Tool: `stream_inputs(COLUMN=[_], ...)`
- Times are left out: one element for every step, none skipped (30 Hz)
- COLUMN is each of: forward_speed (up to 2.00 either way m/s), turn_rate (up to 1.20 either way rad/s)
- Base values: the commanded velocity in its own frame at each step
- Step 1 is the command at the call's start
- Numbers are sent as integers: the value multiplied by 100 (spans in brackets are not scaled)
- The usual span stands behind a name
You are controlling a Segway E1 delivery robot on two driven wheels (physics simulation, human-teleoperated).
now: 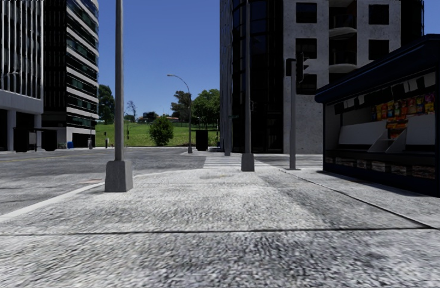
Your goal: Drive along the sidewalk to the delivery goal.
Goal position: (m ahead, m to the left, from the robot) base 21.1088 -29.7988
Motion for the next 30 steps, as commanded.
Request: stream_inputs(forward_speed=[200, 200, 200, 200, 200, 200, 200, 200, 200, 200, 200, 200, 200, 200, 200, 200, 200, 200, 200, 200, 200, 200, 200, 200, 200, 200, 200, 200, 200, 200], turn_rate=[0, 0, 0, 0, 0, 0, 0, 0, 0, 0, 0, 0, 0, 0, 0, 0, 0, 0, 0, 0, 0, 0, 0, 0, 0, 0, 0, 0, 0, 0])
